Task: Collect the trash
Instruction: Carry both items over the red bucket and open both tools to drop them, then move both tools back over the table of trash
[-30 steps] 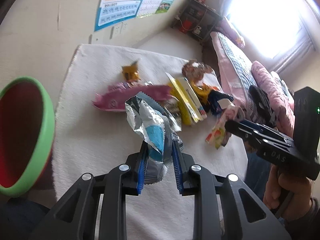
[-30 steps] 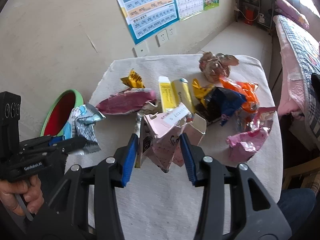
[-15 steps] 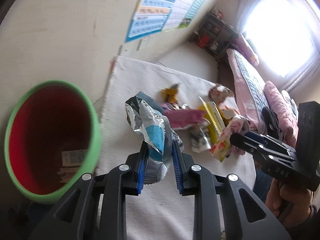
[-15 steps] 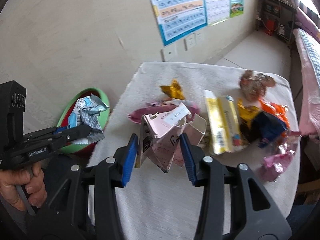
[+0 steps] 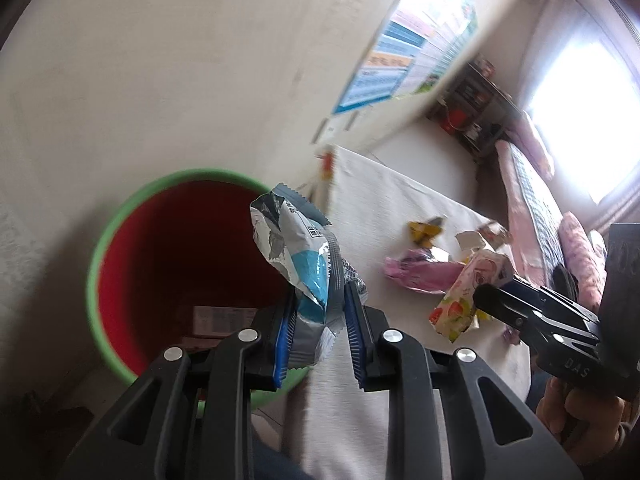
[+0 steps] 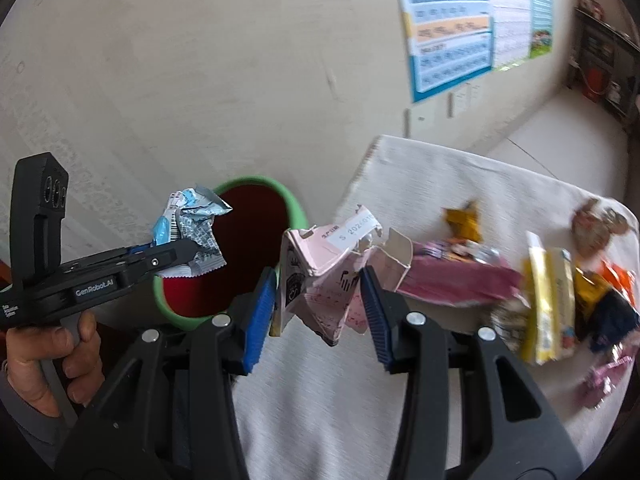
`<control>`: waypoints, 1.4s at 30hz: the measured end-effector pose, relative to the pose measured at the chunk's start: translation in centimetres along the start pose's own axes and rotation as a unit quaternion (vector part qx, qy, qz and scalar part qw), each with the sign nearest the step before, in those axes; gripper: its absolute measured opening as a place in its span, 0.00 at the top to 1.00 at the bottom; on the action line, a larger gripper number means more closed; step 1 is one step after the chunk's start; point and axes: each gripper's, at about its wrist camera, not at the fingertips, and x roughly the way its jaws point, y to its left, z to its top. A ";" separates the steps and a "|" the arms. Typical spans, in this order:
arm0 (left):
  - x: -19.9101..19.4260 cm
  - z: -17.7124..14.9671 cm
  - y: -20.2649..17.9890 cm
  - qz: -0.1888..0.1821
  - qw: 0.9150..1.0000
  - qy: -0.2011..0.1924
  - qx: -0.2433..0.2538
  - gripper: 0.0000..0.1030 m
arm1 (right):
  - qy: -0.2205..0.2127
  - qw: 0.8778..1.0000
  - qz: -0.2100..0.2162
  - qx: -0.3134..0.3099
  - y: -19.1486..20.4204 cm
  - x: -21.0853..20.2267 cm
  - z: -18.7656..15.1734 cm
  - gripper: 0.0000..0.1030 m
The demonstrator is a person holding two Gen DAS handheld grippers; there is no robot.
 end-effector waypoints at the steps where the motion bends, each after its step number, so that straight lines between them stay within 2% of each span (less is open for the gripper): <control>1: -0.2 0.1 0.5 0.002 1.000 -0.002 -0.003 0.78 | 0.000 1.000 0.005 -0.006 0.6 0.3 0.3 0.59; 7: -1.1 0.3 3.8 0.019 0.999 -0.009 -0.026 0.78 | 0.010 0.999 0.029 -0.040 4.4 2.8 1.7 0.59; 15: -1.7 0.0 7.1 0.031 0.998 -0.009 -0.047 0.78 | 0.029 0.997 0.047 -0.058 7.3 5.9 2.5 0.59; 25: -1.7 -0.1 9.1 0.037 0.997 -0.010 -0.061 0.76 | 0.055 0.995 0.046 -0.075 8.7 8.9 2.2 0.58; 32: -1.8 0.4 9.0 0.033 0.998 -0.015 -0.060 0.76 | 0.064 0.993 0.055 -0.083 9.5 9.9 2.2 0.56; 33: -1.9 0.4 9.0 0.033 0.997 -0.018 -0.061 0.69 | 0.061 0.993 0.057 -0.084 9.7 9.9 2.3 0.51; 34: -2.2 0.6 9.0 0.034 0.997 -0.026 -0.066 0.56 | 0.058 0.993 0.054 -0.084 9.8 9.8 2.3 0.47; 36: -2.6 0.5 9.1 0.029 0.997 -0.034 -0.070 0.50 | 0.053 0.994 0.052 -0.081 9.8 9.5 2.2 0.30; 38: -2.7 0.5 9.2 0.035 0.996 -0.037 -0.072 0.35 | 0.052 0.994 0.049 -0.079 9.6 9.5 1.9 0.18; 39: -2.8 0.5 9.2 0.038 0.996 -0.041 -0.075 0.27 | 0.052 0.994 0.047 -0.078 9.4 9.4 1.7 0.15; 42: -2.9 0.3 9.6 0.046 0.994 -0.045 -0.090 0.15 | 0.055 0.995 0.041 -0.075 8.8 9.1 1.2 0.05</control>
